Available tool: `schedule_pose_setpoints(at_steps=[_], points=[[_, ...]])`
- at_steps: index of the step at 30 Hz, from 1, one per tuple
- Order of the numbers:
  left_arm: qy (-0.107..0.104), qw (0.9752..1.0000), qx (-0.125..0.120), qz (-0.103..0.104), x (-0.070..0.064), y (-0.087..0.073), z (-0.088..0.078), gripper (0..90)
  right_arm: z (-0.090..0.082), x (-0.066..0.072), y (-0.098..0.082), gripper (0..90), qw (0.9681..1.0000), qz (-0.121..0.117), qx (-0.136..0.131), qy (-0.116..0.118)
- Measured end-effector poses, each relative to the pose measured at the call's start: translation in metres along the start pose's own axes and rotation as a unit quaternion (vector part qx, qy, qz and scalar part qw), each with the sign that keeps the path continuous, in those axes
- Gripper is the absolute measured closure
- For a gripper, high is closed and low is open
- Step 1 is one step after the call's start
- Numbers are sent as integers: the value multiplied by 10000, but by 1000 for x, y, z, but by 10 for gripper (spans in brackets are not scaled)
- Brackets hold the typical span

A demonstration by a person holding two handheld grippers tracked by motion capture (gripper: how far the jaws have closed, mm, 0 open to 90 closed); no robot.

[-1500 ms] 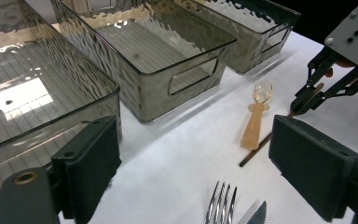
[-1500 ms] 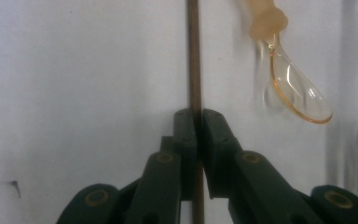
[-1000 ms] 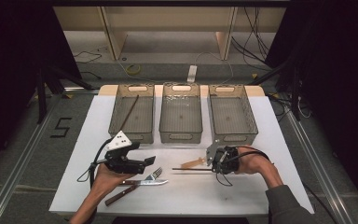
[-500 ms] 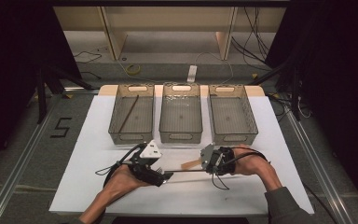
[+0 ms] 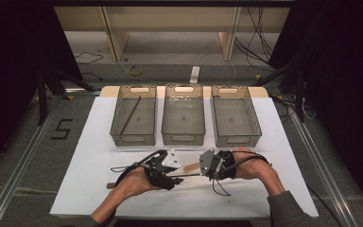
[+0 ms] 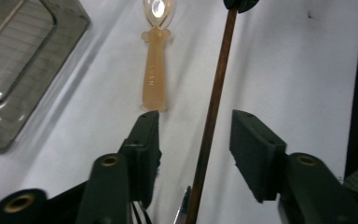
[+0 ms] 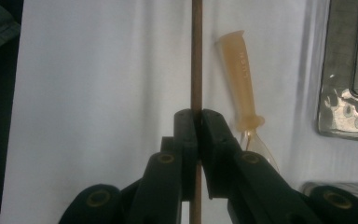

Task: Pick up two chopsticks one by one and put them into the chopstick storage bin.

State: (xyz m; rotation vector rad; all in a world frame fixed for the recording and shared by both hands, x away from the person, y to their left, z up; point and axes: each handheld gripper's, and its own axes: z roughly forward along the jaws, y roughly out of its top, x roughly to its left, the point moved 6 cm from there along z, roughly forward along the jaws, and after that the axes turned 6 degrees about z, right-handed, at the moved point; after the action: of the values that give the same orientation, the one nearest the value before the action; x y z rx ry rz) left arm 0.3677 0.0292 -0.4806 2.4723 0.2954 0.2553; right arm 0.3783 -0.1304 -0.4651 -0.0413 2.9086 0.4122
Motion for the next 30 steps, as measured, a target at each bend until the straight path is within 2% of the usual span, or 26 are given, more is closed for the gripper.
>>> schedule_pose_setpoints(at_steps=[11, 15, 20, 22, 27, 28, 30], points=[[-322, 9993, 119, 152, -6, 0, 3, 731, 0, 4, 3, 857, 10000, -93, 9, 17], [-366, 9990, 116, 230, -8, 1, 3, 802, 0, 5, 4, 856, 9999, -153, -5, 22], [-488, 9980, 171, 358, -13, 3, -1, 841, -1, 7, 4, 855, 9997, -224, -6, 63], [-521, 9979, 157, 351, -14, 3, -1, 846, -2, 7, 4, 854, 9996, -258, -2, 64], [-508, 9980, 68, 367, -12, 3, -5, 852, -4, 6, 4, 837, 9998, -122, -144, 68], [-431, 9985, 36, 337, -10, 3, -6, 853, -5, 5, 4, 815, 9998, -19, -190, 19], [-342, 9991, -56, 253, -5, 3, -10, 853, -10, 0, 4, 709, 9992, 182, -354, -55]])
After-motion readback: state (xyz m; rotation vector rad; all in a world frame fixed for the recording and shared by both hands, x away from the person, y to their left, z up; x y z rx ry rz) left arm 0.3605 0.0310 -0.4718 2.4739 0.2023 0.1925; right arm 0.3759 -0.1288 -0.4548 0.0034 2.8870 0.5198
